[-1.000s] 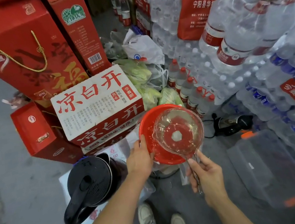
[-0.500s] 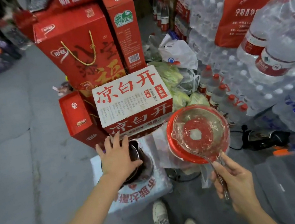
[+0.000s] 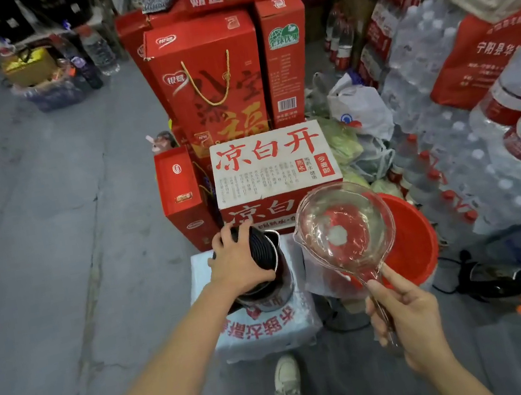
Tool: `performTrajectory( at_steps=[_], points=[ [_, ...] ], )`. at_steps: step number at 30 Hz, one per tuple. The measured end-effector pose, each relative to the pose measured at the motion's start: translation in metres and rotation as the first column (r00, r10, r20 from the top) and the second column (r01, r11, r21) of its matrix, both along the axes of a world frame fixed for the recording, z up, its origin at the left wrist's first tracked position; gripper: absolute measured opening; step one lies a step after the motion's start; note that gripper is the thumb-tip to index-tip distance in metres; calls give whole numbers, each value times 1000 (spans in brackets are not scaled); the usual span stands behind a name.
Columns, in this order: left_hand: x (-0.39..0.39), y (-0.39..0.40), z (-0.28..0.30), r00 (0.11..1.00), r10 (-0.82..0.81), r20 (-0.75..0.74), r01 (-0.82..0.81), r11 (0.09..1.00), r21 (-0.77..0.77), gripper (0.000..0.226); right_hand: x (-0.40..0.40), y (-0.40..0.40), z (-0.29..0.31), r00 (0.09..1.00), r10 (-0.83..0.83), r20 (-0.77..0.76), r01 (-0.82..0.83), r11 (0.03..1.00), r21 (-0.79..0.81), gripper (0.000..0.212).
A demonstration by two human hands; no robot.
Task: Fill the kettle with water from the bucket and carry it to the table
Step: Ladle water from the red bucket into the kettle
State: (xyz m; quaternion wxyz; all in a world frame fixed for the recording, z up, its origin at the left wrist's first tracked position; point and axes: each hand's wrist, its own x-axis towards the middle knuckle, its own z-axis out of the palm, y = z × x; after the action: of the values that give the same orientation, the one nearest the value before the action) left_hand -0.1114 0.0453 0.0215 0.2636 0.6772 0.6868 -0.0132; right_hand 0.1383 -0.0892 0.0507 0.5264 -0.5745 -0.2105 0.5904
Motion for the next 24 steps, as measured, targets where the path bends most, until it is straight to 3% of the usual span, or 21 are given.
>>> performTrajectory(
  at_steps=[4,6,9,12,24],
  points=[
    [-21,-31,17,977,64,204,-103,977,188,114,-11,2,5,998,58,21,-59,997,48,77],
    [-30,-48,20,940,141,312,-222,945,242,109,-16,4,4,995,80,54,-83,996,46,59],
    [-36,-65,23,830,284,480,-447,853,268,90,-24,7,3,987,135,92,-139,989,41,51],
    [-36,-70,32,724,404,559,-592,781,202,74,-35,11,6,978,171,115,-177,984,39,50],
    [-75,-63,41,672,355,650,-478,878,15,68,-68,19,4,950,198,241,-202,979,-7,58]
  ],
)
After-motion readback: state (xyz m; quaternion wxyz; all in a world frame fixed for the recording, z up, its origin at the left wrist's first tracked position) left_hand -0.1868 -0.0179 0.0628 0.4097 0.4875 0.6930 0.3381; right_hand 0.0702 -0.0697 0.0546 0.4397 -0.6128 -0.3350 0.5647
